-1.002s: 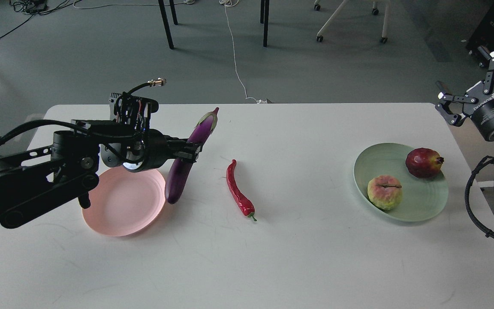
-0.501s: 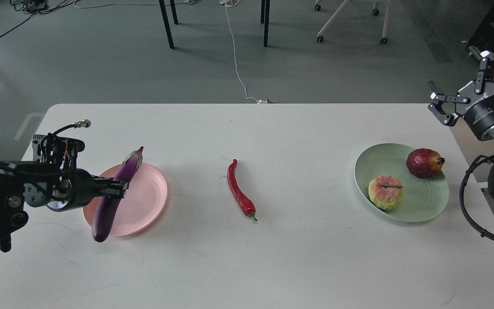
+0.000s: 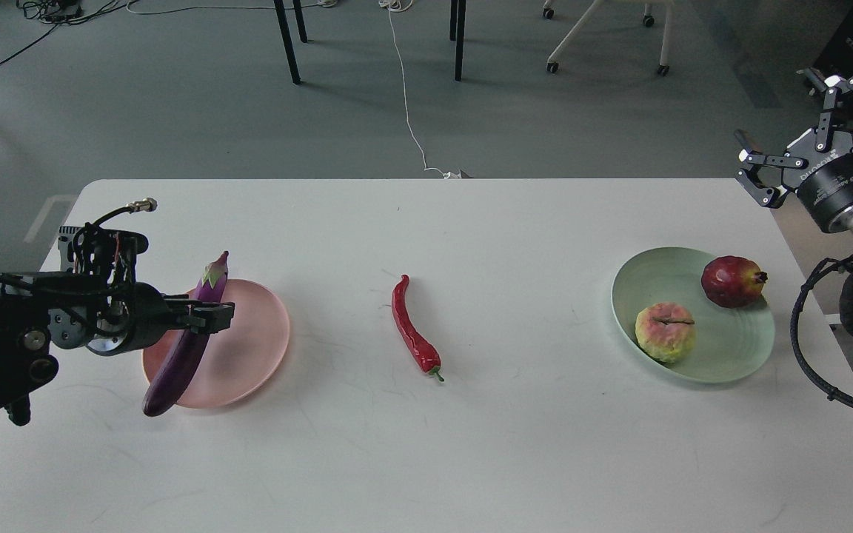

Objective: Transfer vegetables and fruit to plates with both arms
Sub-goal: 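Release the eggplant and move the left gripper to the red chili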

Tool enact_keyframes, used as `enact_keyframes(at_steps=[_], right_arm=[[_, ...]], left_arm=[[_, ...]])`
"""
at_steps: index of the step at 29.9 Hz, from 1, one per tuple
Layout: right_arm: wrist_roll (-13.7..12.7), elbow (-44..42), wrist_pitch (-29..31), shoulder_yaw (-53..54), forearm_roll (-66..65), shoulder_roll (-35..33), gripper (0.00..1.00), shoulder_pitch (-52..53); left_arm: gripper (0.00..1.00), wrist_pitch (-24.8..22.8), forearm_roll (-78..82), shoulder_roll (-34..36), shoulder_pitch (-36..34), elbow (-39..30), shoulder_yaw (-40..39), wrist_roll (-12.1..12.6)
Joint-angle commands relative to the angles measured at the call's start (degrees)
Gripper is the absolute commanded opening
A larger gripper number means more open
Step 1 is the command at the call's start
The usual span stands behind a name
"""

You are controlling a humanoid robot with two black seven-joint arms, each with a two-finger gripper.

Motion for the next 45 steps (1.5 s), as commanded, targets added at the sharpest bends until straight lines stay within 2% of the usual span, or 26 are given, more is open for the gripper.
enact_keyframes(at_steps=[1,7,11,13,16,22,25,29,41,45], right_arm=[[0.1,0.0,0.0,-0.1,0.0,-0.1,0.99,-0.3],[0.3,0.0,0.0,0.5,0.1,-1.5,0.99,-2.2],[0.4,0.1,0.0,0.8,0.1,-3.3,0.99,-2.8],[0.4,0.1,0.0,1.0,0.1,-3.9,0.99,-3.0],[0.4,0.1,0.0,1.1,0.1,-4.5,0.99,-3.1],[0.4,0.1,0.0,1.1,0.1,-5.2,0.99,-3.6],[0.5,0.1,0.0,1.1,0.1,-5.2,0.99,-3.8],[0.5,0.1,0.0,1.3,0.1,-5.1,0.99,-3.8],[0.4,0.1,0.0,2.7,0.1,-5.0,0.99,-3.8],[0.5,0.3,0.0,2.8,0.1,-5.1,0.99,-3.8]], left_arm=[[0.74,-0.1,0.3,-0.4,-0.9,0.0,-0.1,0.1],[0.74,-0.4,0.5,-9.8,-10.5,0.1,0.8,0.9],[0.74,-1.1,2.2,-17.7,-12.8,2.2,1.5,4.6],[0.74,-3.1,4.4,-22.2,-14.3,4.6,2.8,5.7],[0.74,-4.9,7.5,-28.7,-15.8,8.1,4.9,5.9],[0.74,-4.9,8.1,-37.7,-16.3,15.1,7.5,6.1],[0.74,-4.9,8.1,-39.9,-16.0,16.6,8.7,6.4],[0.74,-4.9,8.1,-40.4,-15.6,17.6,10.9,8.1],[0.74,-4.9,9.4,-39.4,-14.9,18.4,12.2,8.1],[0.7,-4.9,10.3,-40.0,-13.3,18.3,12.1,8.2]])
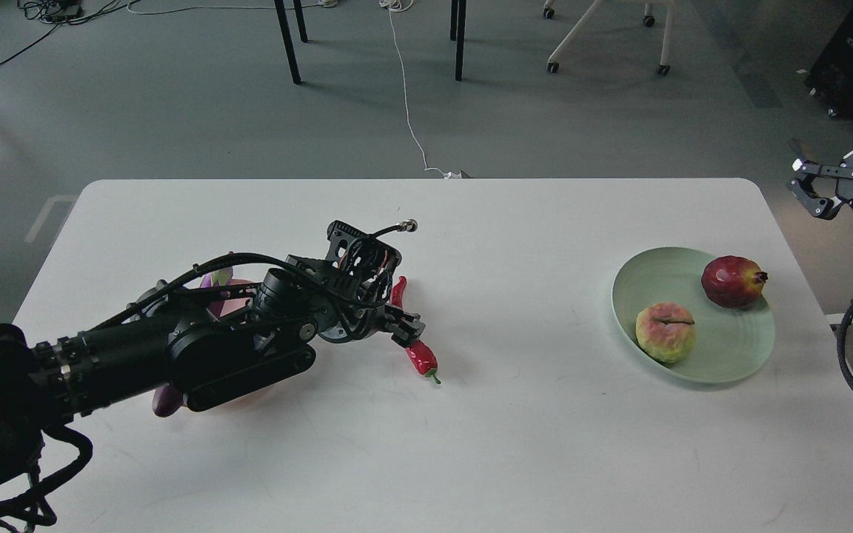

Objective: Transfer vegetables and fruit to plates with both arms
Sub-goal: 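Release the eggplant and move the left gripper to the red chili, then grasp the red chili pepper with the left gripper and lift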

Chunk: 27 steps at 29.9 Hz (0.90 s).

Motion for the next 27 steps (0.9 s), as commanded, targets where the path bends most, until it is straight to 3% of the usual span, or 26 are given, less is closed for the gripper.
enact_keyframes(at_steps=[1,7,11,16,21,27], right_arm=[[0.0,0.1,0.0,0.0,0.0,-0.2,0.99,0.0],[0.0,0.1,0.0,-0.1,0.0,-0.3,0.99,0.0],[0.0,0.0,0.0,-0.1,0.0,-0.2,0.99,0.0],[0.0,0.0,0.0,-0.2,0.0,-0.1,0.99,0.0],[0.0,0.0,0.0,-0.2,0.0,-0.2,0.99,0.0],[0.0,0.0,0.0,-0.3,0.0,-0.3,0.99,0.1]], left_arm=[[0.68,0.1,1.2,-0.5,1.1,-0.1,-0.1,0.0],[0.52,0.1,1.6,-0.5,1.5,-0.1,0.0,-0.2],[0.31,0.0,1.4,0.4,1.5,-0.4,-0.1,-0.1],[0.13,0.0,1.1,1.0,1.5,-0.8,-0.3,0.0],[0.08,0.0,1.0,3.4,0.9,-5.7,-1.0,0.0],[0.09,0.0,0.8,17.9,-0.5,-22.6,-2.6,0.0]])
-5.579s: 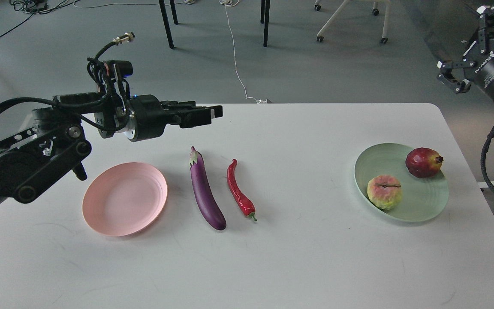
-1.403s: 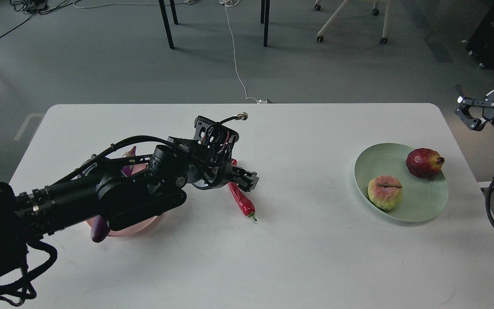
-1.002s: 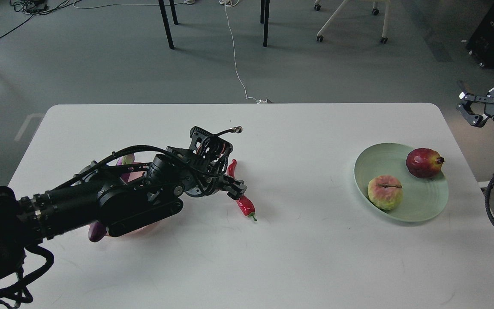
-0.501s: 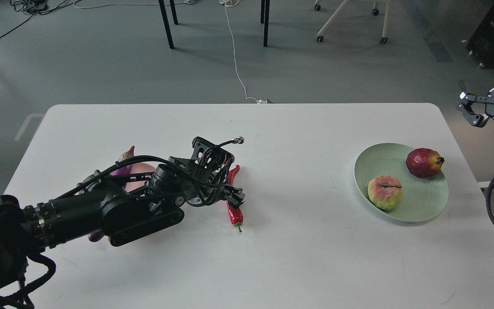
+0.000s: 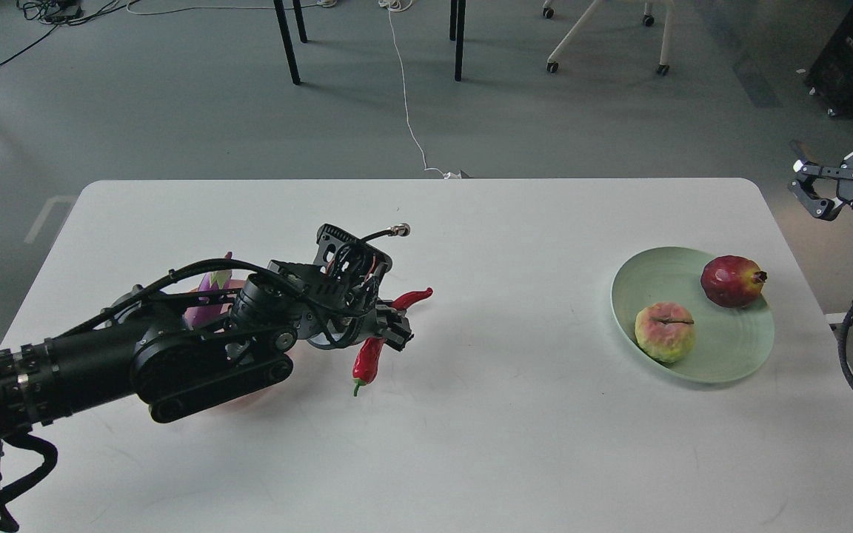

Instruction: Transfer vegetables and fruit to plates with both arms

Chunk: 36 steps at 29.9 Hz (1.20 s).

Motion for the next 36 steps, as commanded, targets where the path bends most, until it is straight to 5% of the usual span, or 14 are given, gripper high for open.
enact_keyframes(at_steps=[1,5,11,19,26,31,36], right_arm=[[-0.1,0.0,0.0,-0.1,0.0,-0.1,0.99,0.0],[-0.1,-0.1,0.0,-0.1,-0.1,-0.1,0.99,0.2],[-0.1,-0.1,0.0,-0.3,-0.1,0.2,0.99,0.4],[-0.1,-0.2,0.0,-0.4,-0.1,0.0,0.99,0.4],[-0.1,-0.2,0.0,-0.4,-0.1,0.0,0.99,0.0],[-0.1,-0.8,0.0,-0.1,-0.1,0.0,0.99,0.6],[-0.1,-3.6,0.0,2.0,-0.1,0.7,0.99,0.7]], left_arm=[[0.1,0.0,-0.1,10.0,-0.5,-9.6,-1.0,-0.1],[0.11,0.0,-0.1,19.1,0.1,-12.7,-0.7,-0.3],[0.14,0.0,0.0,21.7,1.4,-10.2,-0.4,-0.8],[0.49,0.0,0.7,21.0,4.2,-8.4,-0.7,-0.3],[0.61,0.0,-0.1,21.6,4.3,-8.1,-1.5,-0.3],[0.86,0.0,-4.6,20.6,4.5,-7.8,-13.3,-0.9],[0.9,12.2,-22.0,15.8,4.5,-3.9,-17.3,-1.0]])
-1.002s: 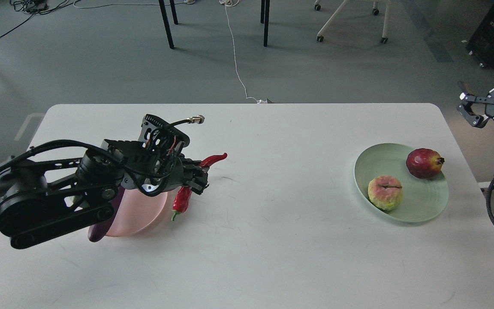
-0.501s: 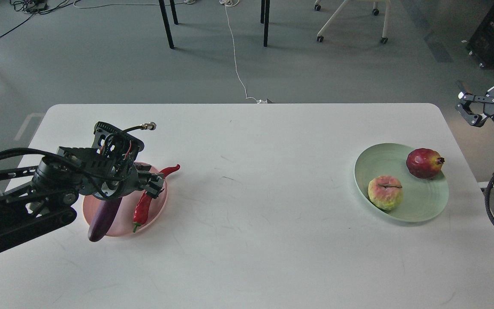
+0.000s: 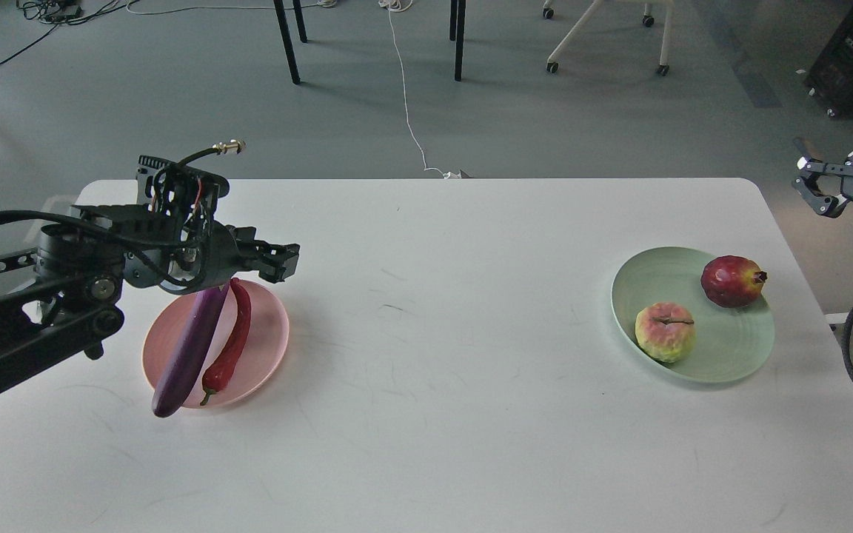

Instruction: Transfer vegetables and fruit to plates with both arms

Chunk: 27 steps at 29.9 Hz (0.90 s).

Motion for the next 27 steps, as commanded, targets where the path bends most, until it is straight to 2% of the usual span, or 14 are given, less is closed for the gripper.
enact_keyframes(at_steps=[1,3,5,7,10,13,15,17,21,27], right_arm=[[0.0,-2.2,0.0,2.2,0.0,0.7,0.99,-0.1],[0.1,-2.8,0.0,3.9,0.0,1.8,0.99,-0.1],[0.1,-4.0,0.0,5.8,0.1,3.9,0.99,0.0],[0.1,-5.3,0.0,7.9,0.1,5.7,0.99,0.1],[0.0,-6.0,0.0,9.0,0.0,6.4,0.99,0.1],[-0.4,-5.9,0.0,9.2,0.1,6.5,0.99,0.1],[-0.8,-5.9,0.0,9.3,0.2,6.7,0.99,0.2],[-1.1,-6.0,0.0,9.4,0.3,6.8,0.99,0.3],[-1.8,-6.4,0.0,9.4,0.4,10.3,0.99,1.1],[-6.0,-11.3,0.0,11.3,0.7,17.4,0.99,3.9]], left_arm=[[0.93,10.3,-13.8,-5.1,0.0,4.5,-2.7,-0.3],[0.97,17.1,-21.5,-9.1,0.0,8.7,-5.2,-1.3],[0.98,23.5,-27.8,-12.5,0.0,13.8,-7.0,-3.8],[0.98,26.8,-31.5,-14.5,-0.2,18.5,-7.5,-6.9],[0.98,27.4,-35.4,-15.5,-1.2,25.1,-9.2,-13.8],[0.98,26.3,-42.0,-15.7,-1.4,28.0,-13.1,-21.3],[0.98,24.5,-49.1,-16.3,-1.3,28.7,-15.0,-24.2],[0.98,22.2,-57.4,-16.8,-1.0,29.1,-16.4,-25.2],[0.98,18.5,-69.7,-17.0,-0.2,29.9,-20.3,-25.3],[0.99,7.9,-75.0,-17.3,2.9,38.2,-24.3,-24.7]])
